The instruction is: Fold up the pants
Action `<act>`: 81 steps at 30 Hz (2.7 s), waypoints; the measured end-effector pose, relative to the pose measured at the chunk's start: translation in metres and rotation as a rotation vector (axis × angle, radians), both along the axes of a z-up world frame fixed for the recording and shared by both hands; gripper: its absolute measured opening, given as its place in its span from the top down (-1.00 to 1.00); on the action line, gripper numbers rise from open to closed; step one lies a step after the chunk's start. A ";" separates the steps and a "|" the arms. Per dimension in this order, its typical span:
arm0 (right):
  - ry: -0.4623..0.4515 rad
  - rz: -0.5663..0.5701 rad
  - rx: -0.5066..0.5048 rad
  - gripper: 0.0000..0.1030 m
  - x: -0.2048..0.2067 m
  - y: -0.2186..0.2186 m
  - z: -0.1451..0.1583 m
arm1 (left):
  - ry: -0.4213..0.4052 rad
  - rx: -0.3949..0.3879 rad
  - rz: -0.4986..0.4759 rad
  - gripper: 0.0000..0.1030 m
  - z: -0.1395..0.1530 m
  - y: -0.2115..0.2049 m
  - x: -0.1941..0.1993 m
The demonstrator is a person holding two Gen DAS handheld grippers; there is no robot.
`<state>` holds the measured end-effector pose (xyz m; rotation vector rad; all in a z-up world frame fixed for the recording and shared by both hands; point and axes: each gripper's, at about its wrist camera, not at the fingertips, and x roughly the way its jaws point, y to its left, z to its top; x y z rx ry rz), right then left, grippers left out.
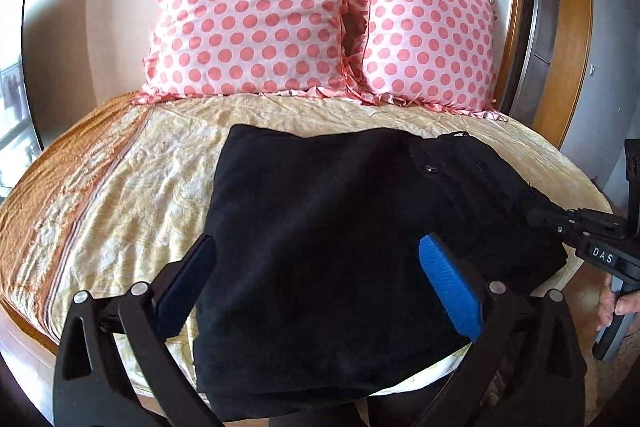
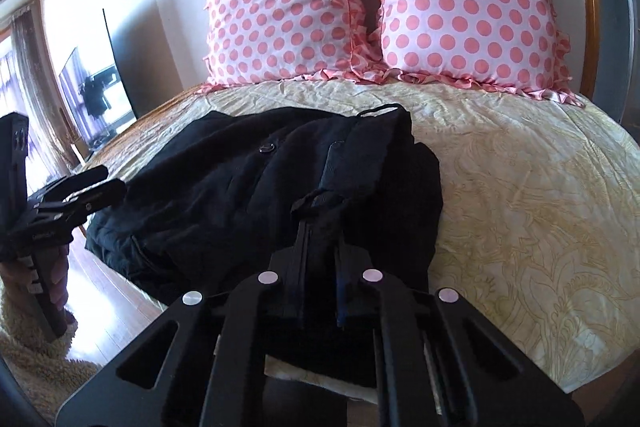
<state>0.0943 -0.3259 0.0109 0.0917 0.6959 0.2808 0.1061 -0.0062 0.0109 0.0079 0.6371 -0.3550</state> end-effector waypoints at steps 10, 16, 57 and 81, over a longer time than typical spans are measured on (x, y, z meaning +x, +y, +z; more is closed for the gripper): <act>0.020 -0.094 -0.066 0.82 -0.017 -0.013 -0.008 | 0.031 0.069 -0.126 -0.96 -0.028 -0.024 -0.013; -0.020 -0.081 -0.033 0.26 -0.029 -0.019 0.013 | 0.045 0.011 -0.110 -0.96 -0.019 -0.006 -0.013; -0.134 0.009 -0.061 -0.54 -0.011 0.046 0.012 | 0.120 -0.125 -0.034 -0.96 0.012 0.009 0.017; -0.286 -0.269 -0.041 -0.94 -0.082 0.057 -0.009 | -0.001 0.064 0.101 -0.96 -0.011 0.007 -0.057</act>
